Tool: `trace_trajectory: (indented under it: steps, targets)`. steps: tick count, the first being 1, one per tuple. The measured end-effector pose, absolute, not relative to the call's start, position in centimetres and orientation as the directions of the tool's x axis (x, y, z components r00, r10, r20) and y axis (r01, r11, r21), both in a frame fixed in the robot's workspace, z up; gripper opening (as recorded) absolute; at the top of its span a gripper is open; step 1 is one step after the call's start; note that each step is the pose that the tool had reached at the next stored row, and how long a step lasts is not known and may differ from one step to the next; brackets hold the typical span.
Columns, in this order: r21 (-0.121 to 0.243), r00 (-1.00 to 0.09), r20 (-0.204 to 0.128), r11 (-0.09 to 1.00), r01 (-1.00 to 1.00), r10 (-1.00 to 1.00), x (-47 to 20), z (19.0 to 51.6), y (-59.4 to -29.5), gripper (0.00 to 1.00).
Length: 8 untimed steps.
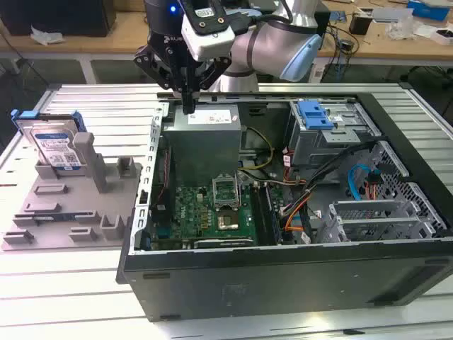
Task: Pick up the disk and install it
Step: 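Reach for the disk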
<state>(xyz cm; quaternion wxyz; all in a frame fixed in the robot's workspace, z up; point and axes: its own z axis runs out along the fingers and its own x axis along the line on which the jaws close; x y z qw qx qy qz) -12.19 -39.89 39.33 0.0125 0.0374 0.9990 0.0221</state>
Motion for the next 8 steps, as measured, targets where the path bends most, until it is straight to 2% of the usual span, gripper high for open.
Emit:
trace_trajectory:
  steps: [8]
  targets:
    - [0.045,-0.997,-0.023,0.996,0.074,0.075,-12.19,39.33,-39.88,0.11]
